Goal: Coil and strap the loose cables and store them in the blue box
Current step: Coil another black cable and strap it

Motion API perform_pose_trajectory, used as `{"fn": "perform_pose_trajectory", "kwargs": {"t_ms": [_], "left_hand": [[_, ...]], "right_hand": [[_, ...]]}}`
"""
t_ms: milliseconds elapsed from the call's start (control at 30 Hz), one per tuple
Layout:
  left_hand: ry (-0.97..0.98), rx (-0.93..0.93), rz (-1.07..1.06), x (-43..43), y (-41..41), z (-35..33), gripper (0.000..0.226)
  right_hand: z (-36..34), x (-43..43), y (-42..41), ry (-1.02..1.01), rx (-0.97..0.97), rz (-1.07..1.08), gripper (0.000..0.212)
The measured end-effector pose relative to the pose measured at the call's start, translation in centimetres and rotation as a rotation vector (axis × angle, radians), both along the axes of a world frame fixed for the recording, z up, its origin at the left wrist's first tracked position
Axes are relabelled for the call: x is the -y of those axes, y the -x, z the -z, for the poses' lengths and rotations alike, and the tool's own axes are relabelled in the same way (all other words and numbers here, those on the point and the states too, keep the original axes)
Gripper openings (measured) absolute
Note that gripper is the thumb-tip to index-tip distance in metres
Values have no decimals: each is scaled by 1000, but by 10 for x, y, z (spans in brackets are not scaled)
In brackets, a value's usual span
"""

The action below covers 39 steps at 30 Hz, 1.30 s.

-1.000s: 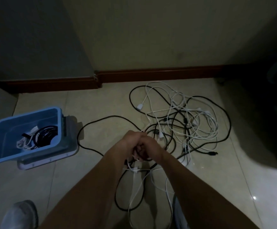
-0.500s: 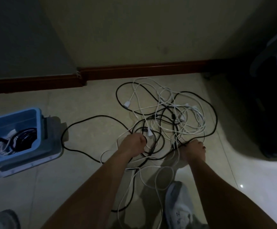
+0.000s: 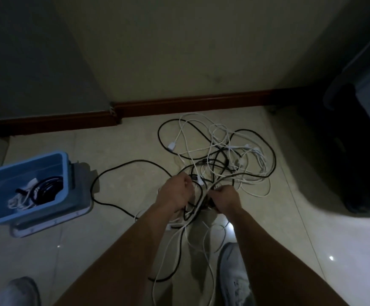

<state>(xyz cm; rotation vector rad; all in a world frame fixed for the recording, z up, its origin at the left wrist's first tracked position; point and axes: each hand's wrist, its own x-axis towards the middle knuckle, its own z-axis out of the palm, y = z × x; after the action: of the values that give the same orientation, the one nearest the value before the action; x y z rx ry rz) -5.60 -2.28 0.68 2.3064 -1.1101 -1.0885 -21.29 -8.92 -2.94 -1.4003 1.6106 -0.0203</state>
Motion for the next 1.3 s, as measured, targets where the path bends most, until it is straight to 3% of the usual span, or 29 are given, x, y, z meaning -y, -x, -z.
{"fn": "perform_pose_trajectory", "kwargs": {"t_ms": [133,267,467,633,800,900,967,1100,1200,1300], "left_hand": [[77,-99,-19,-12,-9,-50,17],[170,-156,-70,-35,-28,-111,14],[285,-256,-153,-79,-59,-214,28],[357,-325,-199,-113,-74,-286,29],[296,-217,-87,-142,-90,-354,18],[348,-390,-78,-161,-100,-386,20],[400,-512,-82,-173,-105,-398,24],[469,-753,-84,-195,-109,-402,26],[553,-946,-101,-209,-112,-396,26],[579,-1013,-155,-214,-114,-384,24]], "right_hand": [[-55,-19,-40,-249,396,76,27],[-116,-35,-70,-268,578,13,17],[-204,-60,-99,-291,781,-30,15],[-280,-78,-118,-192,721,-168,15],[-358,-93,-135,38,705,-383,19],[-386,-101,-137,171,827,-447,32],[-390,-108,-135,273,865,-468,26],[-380,-116,-128,513,770,-487,35],[-376,-112,-120,347,678,-645,24],[-365,-113,-118,229,664,-707,33]]}}
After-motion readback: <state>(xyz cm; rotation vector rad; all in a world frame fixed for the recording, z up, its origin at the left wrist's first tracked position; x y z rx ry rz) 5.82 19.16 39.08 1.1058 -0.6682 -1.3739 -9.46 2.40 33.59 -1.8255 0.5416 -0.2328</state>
